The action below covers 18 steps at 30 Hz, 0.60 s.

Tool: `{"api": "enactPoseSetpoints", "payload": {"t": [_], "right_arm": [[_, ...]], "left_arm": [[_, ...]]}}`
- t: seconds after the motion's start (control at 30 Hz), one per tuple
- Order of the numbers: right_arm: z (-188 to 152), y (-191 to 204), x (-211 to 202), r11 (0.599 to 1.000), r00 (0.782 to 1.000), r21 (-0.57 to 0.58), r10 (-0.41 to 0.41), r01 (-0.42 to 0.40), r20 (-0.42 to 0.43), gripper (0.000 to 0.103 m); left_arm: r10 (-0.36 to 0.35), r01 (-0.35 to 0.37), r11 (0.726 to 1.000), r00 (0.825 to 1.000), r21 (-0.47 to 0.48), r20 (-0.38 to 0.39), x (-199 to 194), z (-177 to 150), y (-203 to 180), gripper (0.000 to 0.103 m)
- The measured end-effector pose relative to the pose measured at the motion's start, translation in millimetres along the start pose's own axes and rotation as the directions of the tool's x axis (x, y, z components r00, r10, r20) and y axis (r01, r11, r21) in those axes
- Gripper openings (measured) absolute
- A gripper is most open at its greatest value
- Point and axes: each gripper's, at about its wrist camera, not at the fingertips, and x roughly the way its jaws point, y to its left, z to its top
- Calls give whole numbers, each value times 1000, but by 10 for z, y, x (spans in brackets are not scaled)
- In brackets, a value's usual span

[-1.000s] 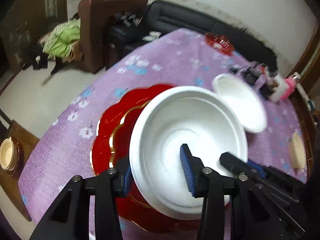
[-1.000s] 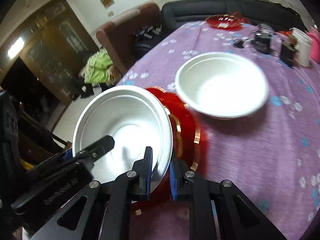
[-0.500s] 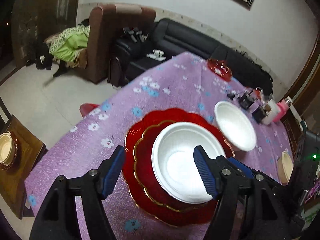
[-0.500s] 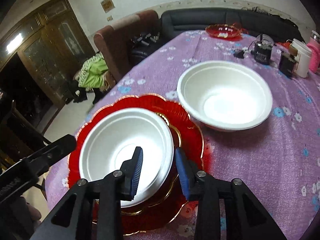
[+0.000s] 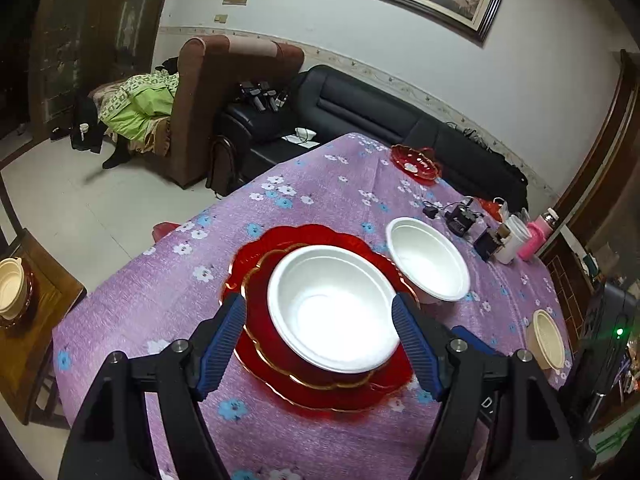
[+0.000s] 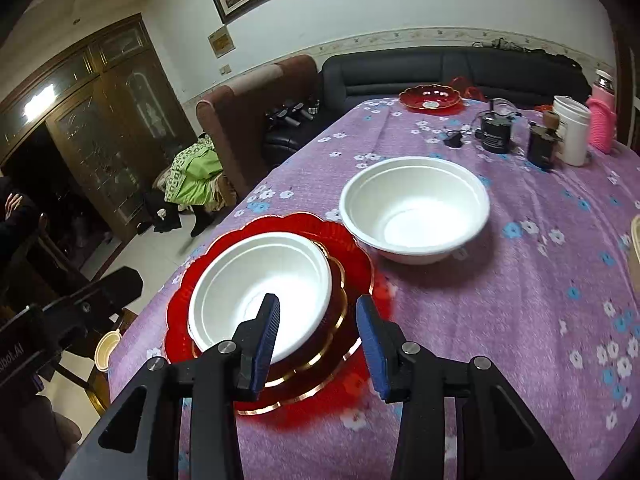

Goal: Organize plates and bowls
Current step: 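Withdraw both grippers up from the stacked plates and bowl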

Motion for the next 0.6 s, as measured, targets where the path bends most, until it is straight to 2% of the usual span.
{"api": "enactPoseSetpoints", "payload": {"t": [0.07,0.17,0.27,0.33,0.43,0.6], "right_arm": [[-42,-41,-48,1000,1000,14,0,0,6,44],[-99,-76,-114,1000,1000,24,-1,1,17,44],[-113,-137,-150,999,1000,37,-5,4,25,44],[-110,-186,-184,999,999,49,-6,4,35,44],[-80,-279,-242,998,998,60,-16,13,60,44],[-19,-538,-308,994,995,105,-40,30,91,44]], "left_arm": [[1,-1,1000,1000,12,13,-48,-37,-40,75],[42,-45,998,996,38,75,-173,-59,-91,75],[76,-84,995,988,56,136,-296,-54,-129,82],[80,-93,993,983,75,165,-360,-47,-171,83],[57,-72,994,985,84,161,-375,-38,-202,85],[26,-34,996,994,82,107,-264,-48,-256,85]]}}
